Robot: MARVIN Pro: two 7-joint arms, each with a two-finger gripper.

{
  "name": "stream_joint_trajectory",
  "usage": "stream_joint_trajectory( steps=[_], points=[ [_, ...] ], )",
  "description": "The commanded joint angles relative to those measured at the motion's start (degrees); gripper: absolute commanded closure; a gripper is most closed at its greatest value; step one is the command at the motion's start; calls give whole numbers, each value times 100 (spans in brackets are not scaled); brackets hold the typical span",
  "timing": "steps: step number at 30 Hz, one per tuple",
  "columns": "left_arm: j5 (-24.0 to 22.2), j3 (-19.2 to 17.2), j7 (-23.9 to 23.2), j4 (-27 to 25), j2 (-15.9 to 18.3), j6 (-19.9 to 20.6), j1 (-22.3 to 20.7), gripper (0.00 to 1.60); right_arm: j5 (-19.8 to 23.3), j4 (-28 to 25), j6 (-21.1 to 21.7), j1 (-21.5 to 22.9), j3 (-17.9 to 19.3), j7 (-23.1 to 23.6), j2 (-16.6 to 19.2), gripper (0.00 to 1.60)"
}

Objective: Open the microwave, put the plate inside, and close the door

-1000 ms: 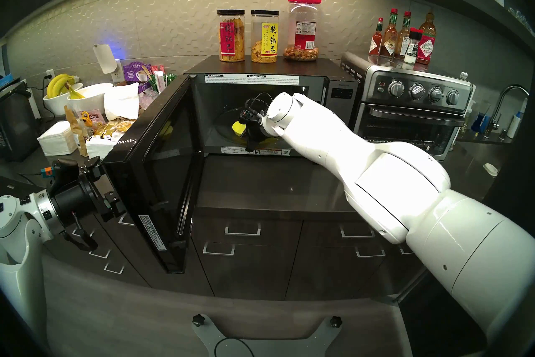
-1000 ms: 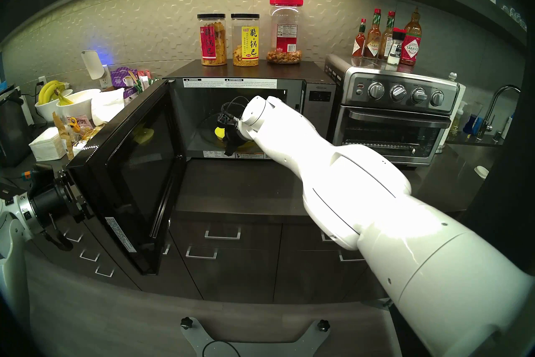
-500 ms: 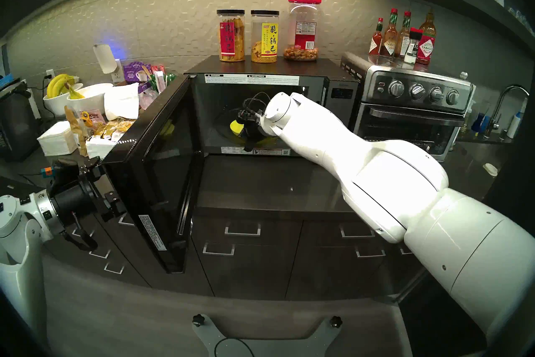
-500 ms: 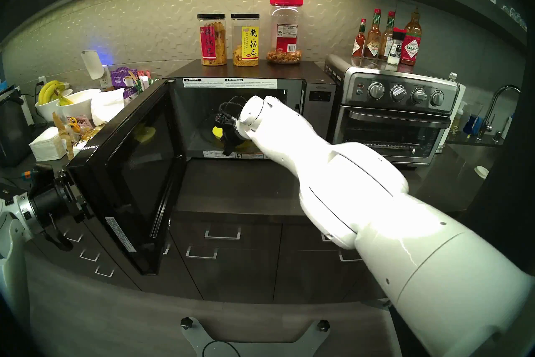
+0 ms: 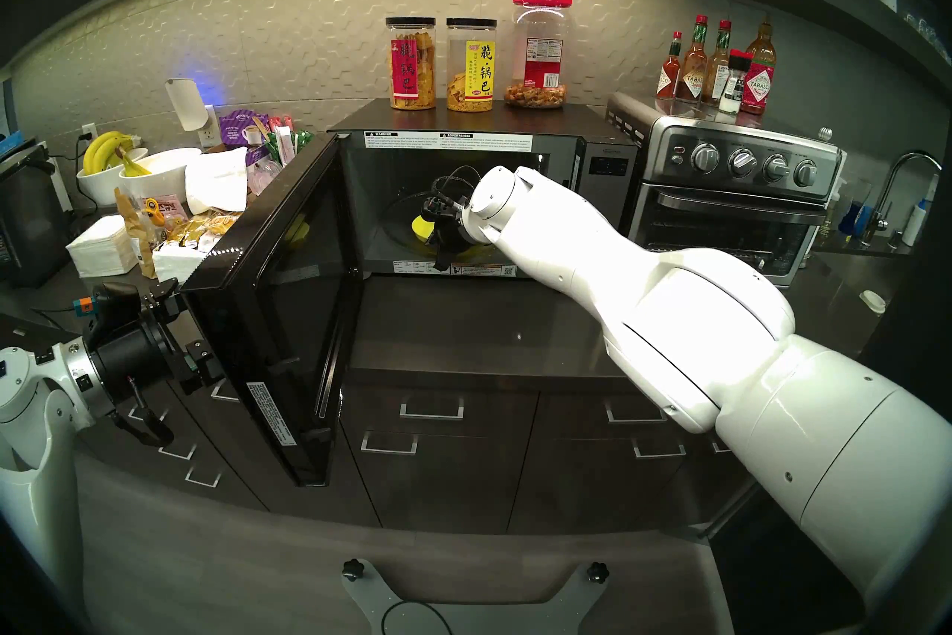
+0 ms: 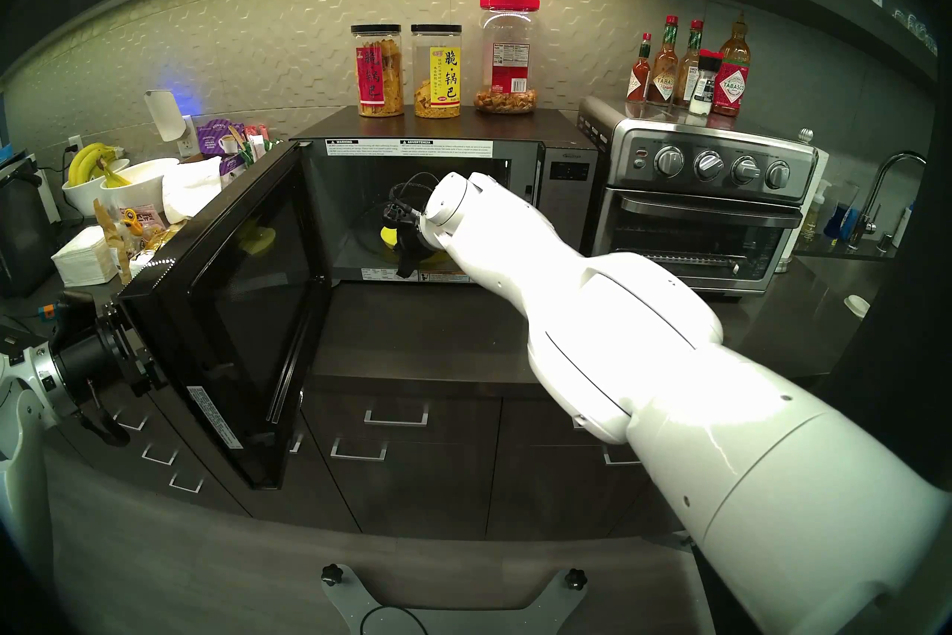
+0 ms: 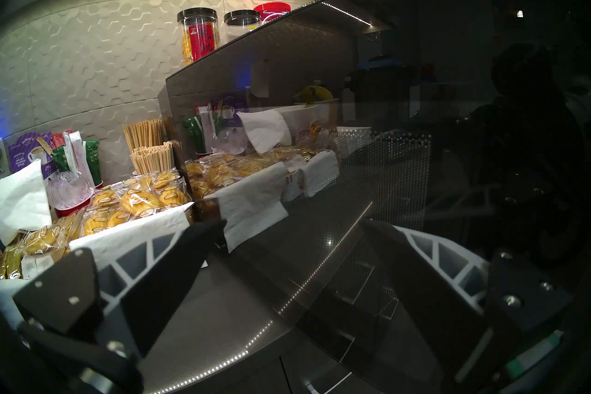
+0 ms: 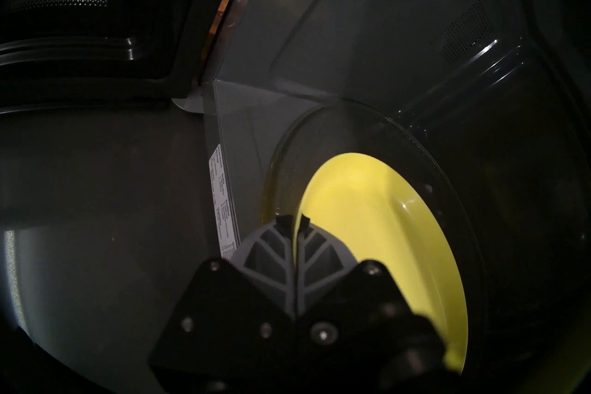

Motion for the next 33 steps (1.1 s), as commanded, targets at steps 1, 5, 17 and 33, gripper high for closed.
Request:
stream_joint_trajectory(
  steps=[1,5,17,33],
  points=[
    [-11,-28,-12,-61,8,12,2,0,23,11,-3,200,56,-49,-96,160],
    [-10,-28,-13,-61,7,12,2,0,20,40,3,208,69,-41,-107,160],
    [-5,-28,-18,-61,3,15,-2,0,-6,98,5,214,105,-41,-133,122],
    [0,-29,-23,-61,-1,19,-7,0,-16,92,5,192,139,-57,-111,85]
  ],
)
